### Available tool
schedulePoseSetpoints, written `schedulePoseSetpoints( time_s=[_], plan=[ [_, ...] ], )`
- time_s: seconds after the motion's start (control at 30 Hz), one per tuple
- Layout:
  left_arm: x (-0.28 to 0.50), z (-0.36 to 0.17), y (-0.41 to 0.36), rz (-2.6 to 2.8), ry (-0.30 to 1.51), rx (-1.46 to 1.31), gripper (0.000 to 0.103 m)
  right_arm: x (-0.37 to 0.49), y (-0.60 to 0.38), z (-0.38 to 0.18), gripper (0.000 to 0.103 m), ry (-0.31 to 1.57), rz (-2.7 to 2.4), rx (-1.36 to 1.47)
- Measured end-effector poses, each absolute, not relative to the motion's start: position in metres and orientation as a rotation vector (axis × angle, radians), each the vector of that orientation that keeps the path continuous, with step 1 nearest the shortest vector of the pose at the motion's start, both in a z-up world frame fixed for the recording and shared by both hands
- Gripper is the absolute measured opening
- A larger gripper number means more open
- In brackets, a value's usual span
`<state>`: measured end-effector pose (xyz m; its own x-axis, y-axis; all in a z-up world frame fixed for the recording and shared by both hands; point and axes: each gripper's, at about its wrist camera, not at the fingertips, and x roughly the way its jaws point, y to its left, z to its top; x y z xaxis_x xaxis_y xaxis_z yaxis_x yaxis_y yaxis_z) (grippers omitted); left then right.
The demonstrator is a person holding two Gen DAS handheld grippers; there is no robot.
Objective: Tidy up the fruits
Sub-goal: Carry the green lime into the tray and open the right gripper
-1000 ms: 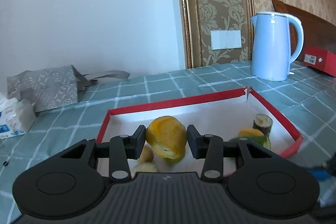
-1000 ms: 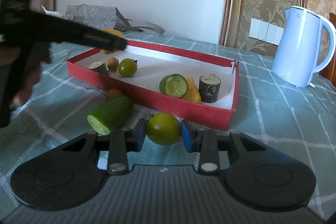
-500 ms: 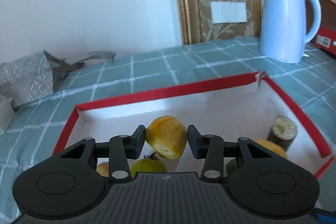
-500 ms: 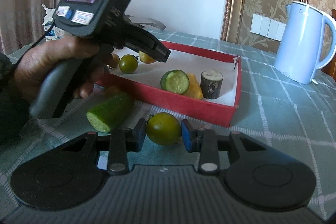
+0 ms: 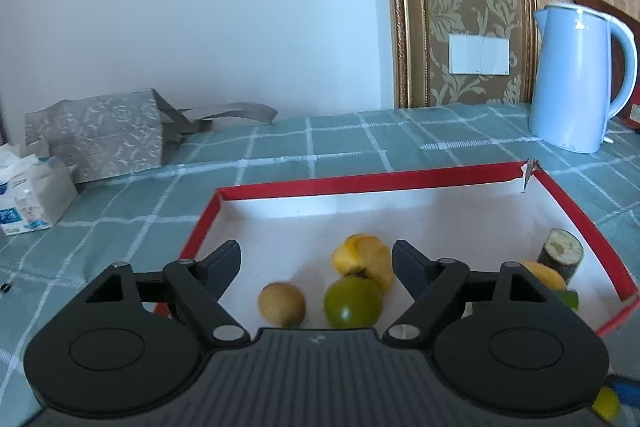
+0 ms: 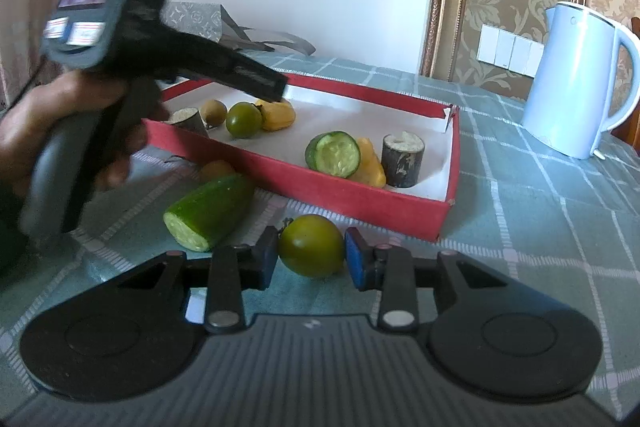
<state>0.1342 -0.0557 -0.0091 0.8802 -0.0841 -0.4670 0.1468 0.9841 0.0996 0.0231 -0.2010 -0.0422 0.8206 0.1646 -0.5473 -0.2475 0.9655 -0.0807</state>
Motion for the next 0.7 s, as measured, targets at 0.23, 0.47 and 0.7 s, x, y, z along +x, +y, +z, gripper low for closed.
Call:
schedulePoseSetpoints(
  time_s=[0.23, 0.47, 0.7],
  plan=[
    [0.091, -0.009, -0.024, -0.139, 0.440, 0.059, 0.083, 0.020, -0.200, -0.042, 0.034, 0.553, 0.212, -0.157],
    [0.064, -0.015, -0.006, -0.134, 0.446, 0.043, 0.083, 0.015, -0.199, -0.040, 0.034, 0.538, 0.200, -0.156],
    [0.062, -0.022, -0.008, -0.126, 0.487, 0.084, 0.083, 0.008, -0.202, -0.024, 0.034, 0.476, 0.179, -0.147]
  ],
)
